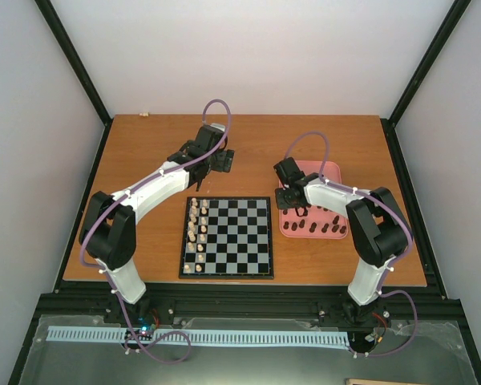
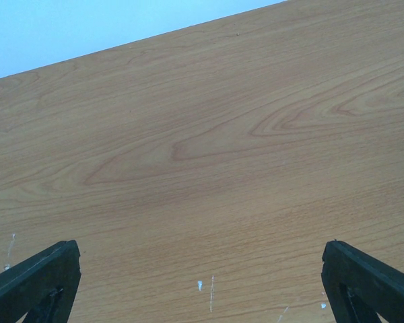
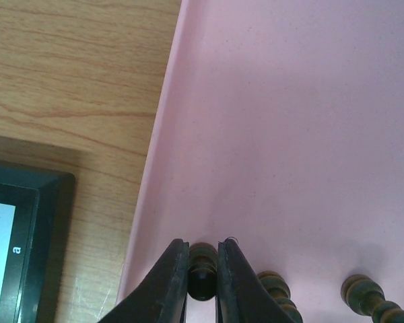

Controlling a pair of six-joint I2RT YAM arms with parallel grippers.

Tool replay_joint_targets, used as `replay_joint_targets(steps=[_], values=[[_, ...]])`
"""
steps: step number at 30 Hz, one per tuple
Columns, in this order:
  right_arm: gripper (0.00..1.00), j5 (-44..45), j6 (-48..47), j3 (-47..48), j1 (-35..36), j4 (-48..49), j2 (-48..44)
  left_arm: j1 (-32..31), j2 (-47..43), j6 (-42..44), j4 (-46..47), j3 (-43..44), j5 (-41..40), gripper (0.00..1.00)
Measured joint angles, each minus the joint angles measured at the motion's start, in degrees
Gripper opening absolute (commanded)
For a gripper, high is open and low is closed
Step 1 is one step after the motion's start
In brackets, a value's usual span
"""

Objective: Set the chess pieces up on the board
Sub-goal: Pick up the chess piece from the storage box, then place the chess piece on the chessboard.

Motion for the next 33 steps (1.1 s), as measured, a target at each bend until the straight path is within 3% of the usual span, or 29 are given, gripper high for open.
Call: replay_joint_targets(steps=[17,24,33], values=[[0.10,0.20,-0.04,6.23,3.30,-0.61,-5.99,0.00,0.00,-0.04,-0.02,0.00,-0.22,1.00],[0.10,-1.03,-0.04,9.11,10.12,-0.83,-1.95,0.07,0.00,-0.74,0.00,0.00,-0.26,1.00],[0.10,-2.43,-0.04,11.72,12.83,-1.07,2.62,2.49,-0.04,-3.10,0.00,-0.04,0.07,1.00]])
